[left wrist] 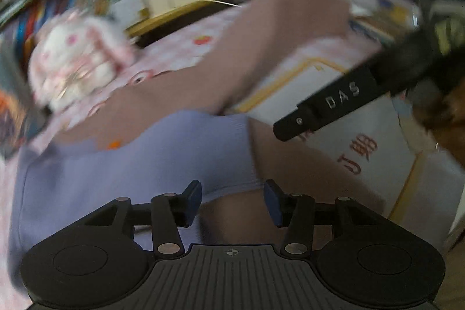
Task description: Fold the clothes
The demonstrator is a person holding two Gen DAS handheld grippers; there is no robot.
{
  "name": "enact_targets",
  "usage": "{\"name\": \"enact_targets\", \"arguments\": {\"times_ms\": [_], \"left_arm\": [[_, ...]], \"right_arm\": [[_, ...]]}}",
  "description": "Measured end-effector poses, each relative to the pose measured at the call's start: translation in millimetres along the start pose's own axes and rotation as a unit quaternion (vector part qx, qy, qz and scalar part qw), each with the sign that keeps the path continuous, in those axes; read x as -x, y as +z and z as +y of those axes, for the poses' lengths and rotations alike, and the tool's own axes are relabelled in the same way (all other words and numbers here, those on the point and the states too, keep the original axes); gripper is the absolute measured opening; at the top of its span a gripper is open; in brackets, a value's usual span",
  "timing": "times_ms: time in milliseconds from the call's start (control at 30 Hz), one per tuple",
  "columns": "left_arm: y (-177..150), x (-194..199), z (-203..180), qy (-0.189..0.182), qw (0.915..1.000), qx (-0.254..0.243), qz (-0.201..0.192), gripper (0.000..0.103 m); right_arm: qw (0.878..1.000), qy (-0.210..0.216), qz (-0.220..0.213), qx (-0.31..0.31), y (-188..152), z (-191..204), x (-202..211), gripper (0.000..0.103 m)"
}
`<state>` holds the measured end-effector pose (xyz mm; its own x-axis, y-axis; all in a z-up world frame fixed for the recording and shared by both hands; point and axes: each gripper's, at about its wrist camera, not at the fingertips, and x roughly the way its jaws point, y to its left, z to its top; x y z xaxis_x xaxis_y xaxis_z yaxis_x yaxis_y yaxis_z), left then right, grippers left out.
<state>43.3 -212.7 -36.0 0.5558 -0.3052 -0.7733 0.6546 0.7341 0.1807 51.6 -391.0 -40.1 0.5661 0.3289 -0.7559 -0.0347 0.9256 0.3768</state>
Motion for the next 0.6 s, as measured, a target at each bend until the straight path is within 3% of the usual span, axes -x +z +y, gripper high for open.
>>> {"name": "enact_targets", "arguments": {"times_ms": [233,333,533,600], "left_arm": [[9,-21,-25,0.040,0.9980,-0.049,0.008,0.049],[10,-24,-23,0.054,0.9979,-0.037,0.000,0.043],[16,-29,-5,0.047,0.9988,0.016,-0.003,0.004],[16,-27,4,0.046,0.9982,0.038,-0.007,0.003]], "right_arm": [[1.000,-0.005,-0.008,-0.004,-7,-18,16,0.044],[1.000,-0.003,-0.009,-0.004,-9,-20,18,0.044],[1.000,-0.006,-0.018,-0.006,-12,-20,24,0.044],[1.000,-0.009,-0.020,-0.011,-13,-19,25,0.044]]}}
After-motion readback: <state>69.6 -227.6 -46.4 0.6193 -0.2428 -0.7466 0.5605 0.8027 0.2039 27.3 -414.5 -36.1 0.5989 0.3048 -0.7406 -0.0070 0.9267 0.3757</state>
